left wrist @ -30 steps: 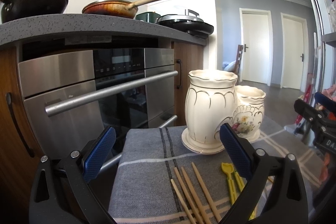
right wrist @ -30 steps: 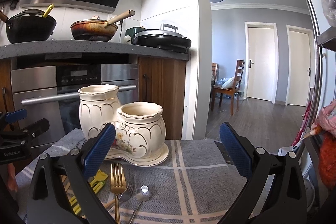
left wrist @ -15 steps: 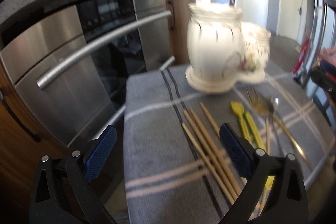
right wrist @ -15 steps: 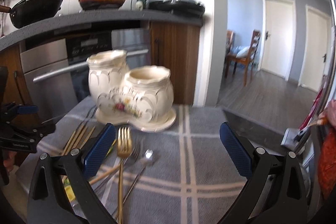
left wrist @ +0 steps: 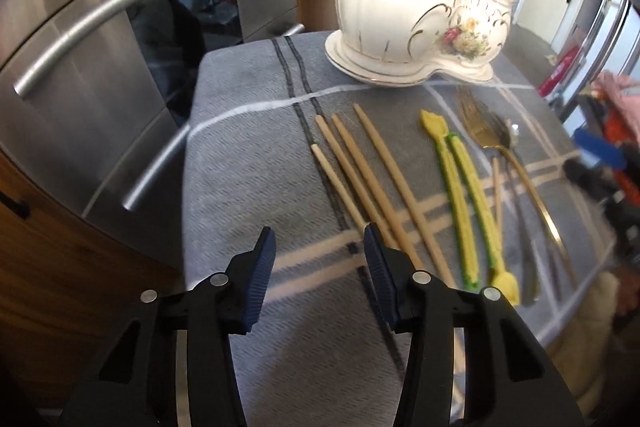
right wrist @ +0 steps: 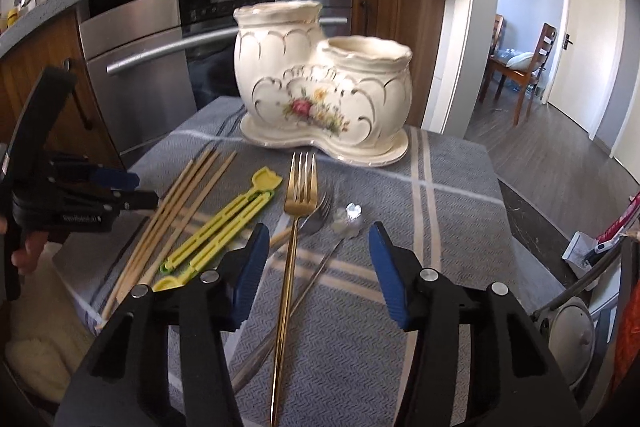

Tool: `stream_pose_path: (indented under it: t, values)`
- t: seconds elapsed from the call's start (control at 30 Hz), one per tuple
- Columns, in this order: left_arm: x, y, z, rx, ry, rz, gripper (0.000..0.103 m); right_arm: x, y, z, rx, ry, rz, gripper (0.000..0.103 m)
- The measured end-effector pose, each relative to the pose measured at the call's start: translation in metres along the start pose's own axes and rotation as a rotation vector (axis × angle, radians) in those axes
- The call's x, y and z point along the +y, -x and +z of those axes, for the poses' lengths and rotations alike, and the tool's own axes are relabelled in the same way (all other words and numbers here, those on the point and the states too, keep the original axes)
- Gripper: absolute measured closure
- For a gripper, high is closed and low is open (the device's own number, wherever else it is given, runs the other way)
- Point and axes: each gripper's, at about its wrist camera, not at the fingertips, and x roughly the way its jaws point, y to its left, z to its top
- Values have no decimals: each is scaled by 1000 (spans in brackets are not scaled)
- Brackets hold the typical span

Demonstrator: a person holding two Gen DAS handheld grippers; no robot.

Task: Organize utensils
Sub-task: 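Lower the right tool onto the gold fork while the left tool lowers onto a wooden chopstick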

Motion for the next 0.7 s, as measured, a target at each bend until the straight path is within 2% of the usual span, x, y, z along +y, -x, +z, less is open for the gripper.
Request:
stream_pose_path:
  t: [0.13, 0.2, 0.27, 0.4, 0.57, 0.7]
  values:
    - [-3, -2, 0, 2, 18, -17, 56, 5, -7, -3, 33, 18, 6, 64]
    - [-7, -3, 1, 8, 9, -2, 63, 8, -10, -3, 42, 32, 10, 68]
    - [-8, -5, 3, 0, -4, 27, 63, 10, -12, -4, 51, 39, 14, 69]
    - [-10, -7, 8, 0, -3, 37, 65, 12, -16, -4, 72, 43, 34, 69]
    - [-15, -14, 14, 23, -23, 40, 66, 15, -23, -3, 106, 66, 35, 78]
    - [-22, -13, 14, 40, -73, 49, 74, 20, -30, -4, 134, 95, 33, 83]
